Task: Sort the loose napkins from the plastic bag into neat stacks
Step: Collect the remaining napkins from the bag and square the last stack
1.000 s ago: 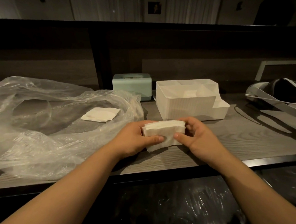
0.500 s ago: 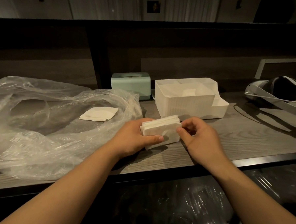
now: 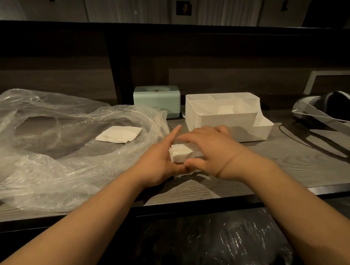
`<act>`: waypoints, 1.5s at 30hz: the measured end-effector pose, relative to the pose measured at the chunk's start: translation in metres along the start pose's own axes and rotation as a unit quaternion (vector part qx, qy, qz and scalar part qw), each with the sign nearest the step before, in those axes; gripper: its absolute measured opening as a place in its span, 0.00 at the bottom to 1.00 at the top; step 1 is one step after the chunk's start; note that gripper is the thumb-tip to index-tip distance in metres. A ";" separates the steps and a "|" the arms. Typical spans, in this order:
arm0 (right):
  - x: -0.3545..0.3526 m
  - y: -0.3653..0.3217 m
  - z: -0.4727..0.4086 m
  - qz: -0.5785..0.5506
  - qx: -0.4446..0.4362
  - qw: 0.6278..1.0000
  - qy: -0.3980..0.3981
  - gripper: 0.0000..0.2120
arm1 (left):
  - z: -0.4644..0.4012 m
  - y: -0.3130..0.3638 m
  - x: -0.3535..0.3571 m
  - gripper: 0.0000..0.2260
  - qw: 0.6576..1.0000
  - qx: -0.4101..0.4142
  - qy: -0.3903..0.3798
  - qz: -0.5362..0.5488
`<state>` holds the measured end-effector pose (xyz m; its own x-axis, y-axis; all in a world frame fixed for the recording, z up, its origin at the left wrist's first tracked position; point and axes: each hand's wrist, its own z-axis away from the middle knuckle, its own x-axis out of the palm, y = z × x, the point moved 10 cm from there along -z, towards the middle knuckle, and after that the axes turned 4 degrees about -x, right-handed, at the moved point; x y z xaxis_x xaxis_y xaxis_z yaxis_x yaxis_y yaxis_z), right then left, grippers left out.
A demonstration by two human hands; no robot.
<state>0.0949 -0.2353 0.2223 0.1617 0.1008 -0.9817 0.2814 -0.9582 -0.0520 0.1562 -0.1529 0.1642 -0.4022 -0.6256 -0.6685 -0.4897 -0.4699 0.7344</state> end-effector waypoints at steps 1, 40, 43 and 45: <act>0.000 -0.001 -0.007 0.016 -0.001 1.000 -0.021 0.23 | 0.000 -0.001 -0.001 0.51 1.000 -0.004 0.000 0.008; 0.038 0.077 0.055 -0.427 0.155 0.858 0.238 0.12 | -0.004 -0.007 0.002 0.14 0.987 -0.010 -0.013 0.159; 0.039 0.074 0.052 -0.432 0.144 0.862 0.221 0.13 | -0.004 -0.007 0.003 0.15 0.986 -0.010 -0.019 0.168; 0.038 0.072 0.051 -0.432 0.135 0.865 0.219 0.13 | -0.004 -0.006 0.003 0.15 0.986 -0.009 -0.020 0.168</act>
<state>0.0732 -0.3139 0.1717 0.3607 0.8446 -0.3957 0.2541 -0.4972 -0.8296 0.1616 -0.1543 0.1581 -0.5691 -0.7234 -0.3910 -0.3097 -0.2520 0.9168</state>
